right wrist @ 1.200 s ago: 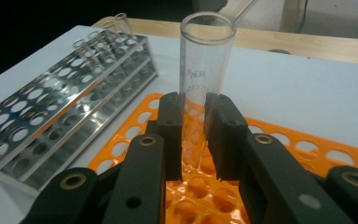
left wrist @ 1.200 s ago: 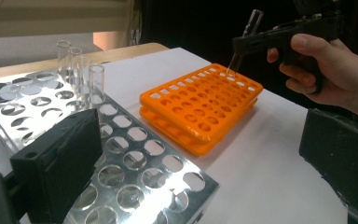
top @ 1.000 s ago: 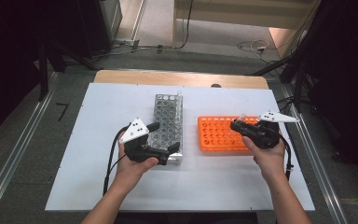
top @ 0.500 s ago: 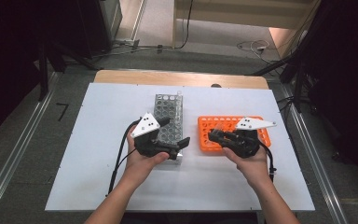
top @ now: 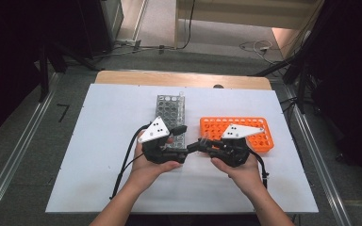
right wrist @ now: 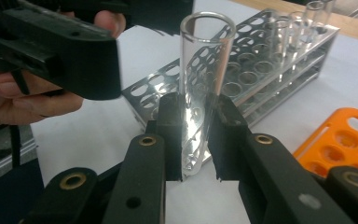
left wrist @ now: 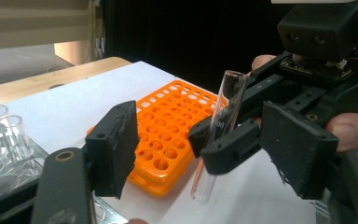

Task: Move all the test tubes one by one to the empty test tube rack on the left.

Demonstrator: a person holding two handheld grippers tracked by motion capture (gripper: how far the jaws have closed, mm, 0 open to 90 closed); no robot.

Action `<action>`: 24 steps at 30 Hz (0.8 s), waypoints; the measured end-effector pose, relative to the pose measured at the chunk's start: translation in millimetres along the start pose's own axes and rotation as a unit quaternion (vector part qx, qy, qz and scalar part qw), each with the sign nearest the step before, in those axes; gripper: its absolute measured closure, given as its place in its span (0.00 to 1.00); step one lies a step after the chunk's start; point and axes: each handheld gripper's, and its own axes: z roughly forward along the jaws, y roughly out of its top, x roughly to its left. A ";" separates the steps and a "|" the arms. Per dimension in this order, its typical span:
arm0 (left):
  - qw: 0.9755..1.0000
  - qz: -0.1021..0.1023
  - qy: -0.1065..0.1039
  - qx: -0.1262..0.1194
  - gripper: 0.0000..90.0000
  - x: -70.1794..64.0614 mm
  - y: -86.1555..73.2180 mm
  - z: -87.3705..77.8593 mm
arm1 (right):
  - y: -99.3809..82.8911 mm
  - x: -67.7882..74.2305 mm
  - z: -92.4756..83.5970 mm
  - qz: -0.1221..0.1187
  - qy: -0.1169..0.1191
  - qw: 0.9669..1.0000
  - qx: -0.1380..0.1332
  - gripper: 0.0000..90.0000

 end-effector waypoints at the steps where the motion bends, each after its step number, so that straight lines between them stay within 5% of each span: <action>1: 1.000 -0.001 -0.008 -0.001 0.37 -1.0 -0.1 0.3 | 0.0 2.0 1.4 -0.001 0.003 1.000 0.002 0.82; 3: 1.000 0.007 -0.012 0.000 0.49 -2.8 -0.1 0.3 | 0.0 5.2 3.8 -0.006 0.006 1.000 0.005 0.82; 24: 0.999 0.030 -0.016 0.018 0.80 -13.6 2.2 5.1 | 0.0 20.3 13.6 -0.022 0.019 0.999 0.019 0.82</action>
